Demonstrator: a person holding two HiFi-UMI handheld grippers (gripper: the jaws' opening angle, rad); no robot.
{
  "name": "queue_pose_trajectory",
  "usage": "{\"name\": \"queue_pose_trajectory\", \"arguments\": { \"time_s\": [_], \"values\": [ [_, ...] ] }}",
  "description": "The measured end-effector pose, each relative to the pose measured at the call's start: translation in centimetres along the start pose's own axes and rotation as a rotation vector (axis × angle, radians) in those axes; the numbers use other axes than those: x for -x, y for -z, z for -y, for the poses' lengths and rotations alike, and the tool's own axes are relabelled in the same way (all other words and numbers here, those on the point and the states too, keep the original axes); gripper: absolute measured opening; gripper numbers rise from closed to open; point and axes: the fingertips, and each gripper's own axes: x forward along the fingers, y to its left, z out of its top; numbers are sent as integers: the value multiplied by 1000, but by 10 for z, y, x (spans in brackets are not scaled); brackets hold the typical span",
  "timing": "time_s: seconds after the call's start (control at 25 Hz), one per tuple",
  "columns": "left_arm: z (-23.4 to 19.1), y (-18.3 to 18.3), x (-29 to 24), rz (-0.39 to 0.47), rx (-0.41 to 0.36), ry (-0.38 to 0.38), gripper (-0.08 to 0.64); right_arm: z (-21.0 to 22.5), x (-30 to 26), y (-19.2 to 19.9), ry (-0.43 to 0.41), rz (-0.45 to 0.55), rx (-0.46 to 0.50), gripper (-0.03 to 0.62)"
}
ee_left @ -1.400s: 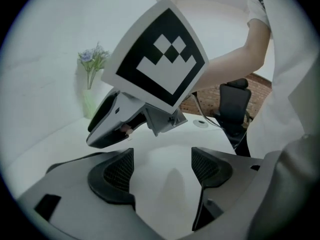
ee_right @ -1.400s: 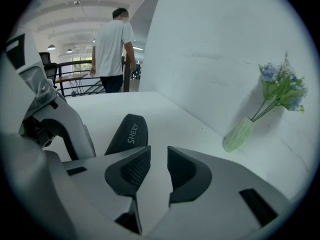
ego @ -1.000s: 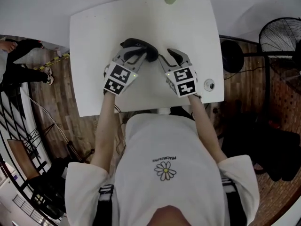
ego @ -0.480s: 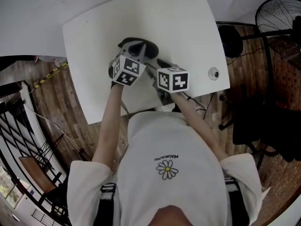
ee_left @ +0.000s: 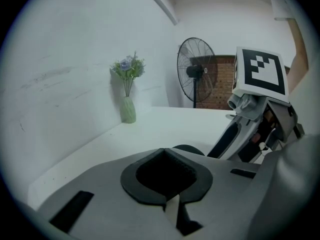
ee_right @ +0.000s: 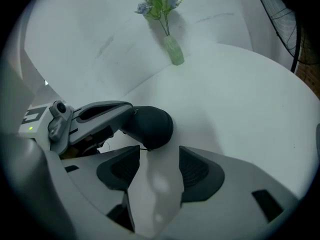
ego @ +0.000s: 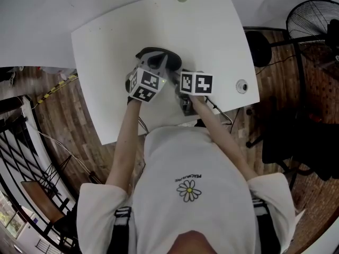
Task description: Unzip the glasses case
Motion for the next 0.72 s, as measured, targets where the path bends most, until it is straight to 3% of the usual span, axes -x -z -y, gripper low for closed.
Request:
{"name": "queue_pose_trajectory", "arguments": {
  "time_s": [0.24,0.56,0.72],
  "values": [
    [-1,-2,0,16,19,-1,14,12,14,13,80,-50,88,225],
    [-2,0,-2,22,38,0,14,1,14,-16,74,50,116,225],
    [-2,0,-2,27,51,7,15,-8,1,-9,122,2,267,230]
  ]
}}
